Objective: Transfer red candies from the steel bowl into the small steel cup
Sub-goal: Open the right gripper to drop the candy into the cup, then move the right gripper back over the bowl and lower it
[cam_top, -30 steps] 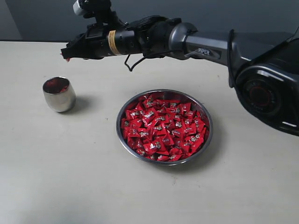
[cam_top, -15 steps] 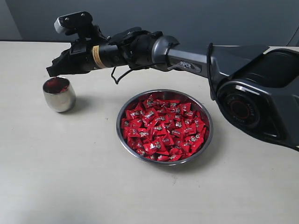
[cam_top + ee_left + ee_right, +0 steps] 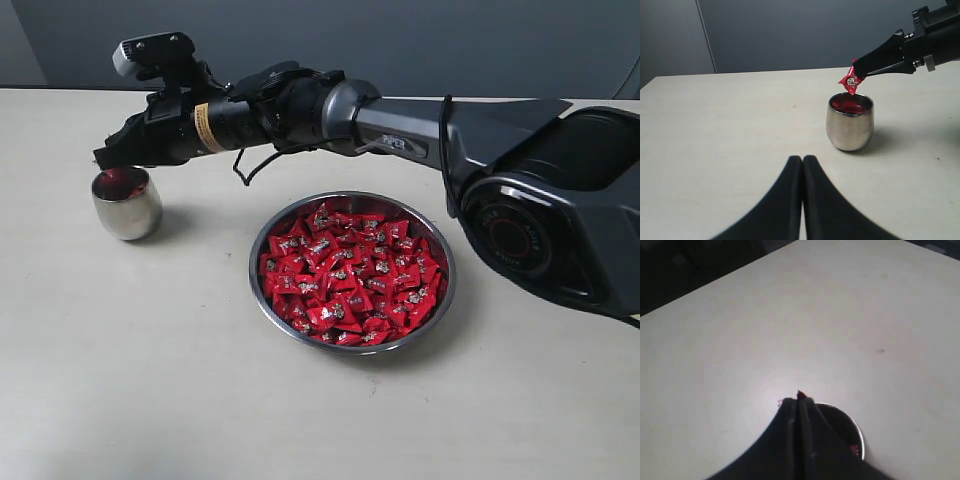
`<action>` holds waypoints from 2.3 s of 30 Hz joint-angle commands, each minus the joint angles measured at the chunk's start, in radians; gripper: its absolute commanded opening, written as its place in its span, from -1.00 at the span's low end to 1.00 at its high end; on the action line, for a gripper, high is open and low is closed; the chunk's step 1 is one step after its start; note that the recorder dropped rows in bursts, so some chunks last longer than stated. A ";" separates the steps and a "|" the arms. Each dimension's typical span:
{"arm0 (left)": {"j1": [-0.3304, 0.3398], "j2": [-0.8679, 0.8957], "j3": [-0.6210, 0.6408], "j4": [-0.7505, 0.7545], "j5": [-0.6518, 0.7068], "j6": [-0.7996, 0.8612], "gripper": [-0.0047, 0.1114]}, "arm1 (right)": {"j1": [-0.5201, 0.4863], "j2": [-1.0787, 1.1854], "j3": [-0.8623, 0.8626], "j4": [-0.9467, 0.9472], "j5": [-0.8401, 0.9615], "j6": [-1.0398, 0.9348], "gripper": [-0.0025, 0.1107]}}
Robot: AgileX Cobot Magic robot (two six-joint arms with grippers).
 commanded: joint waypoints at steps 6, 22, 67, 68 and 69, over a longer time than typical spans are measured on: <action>0.001 -0.004 0.004 -0.002 -0.002 -0.002 -0.91 | 0.019 0.022 -0.007 -0.003 0.026 -0.009 -0.97; 0.001 -0.004 0.004 -0.002 -0.002 -0.002 -0.91 | 0.019 0.020 -0.007 -0.003 0.039 -0.009 -0.39; 0.001 -0.004 0.004 -0.002 -0.002 -0.002 -0.91 | -0.279 -0.570 0.653 -0.003 0.254 -0.123 -0.97; 0.001 -0.004 0.004 -0.002 -0.002 -0.002 -0.91 | -0.305 -0.597 0.699 -0.003 0.256 -0.133 -0.97; 0.001 -0.004 0.004 -0.002 -0.002 -0.002 -0.91 | -0.322 -0.626 0.728 -0.003 0.260 -0.138 -0.97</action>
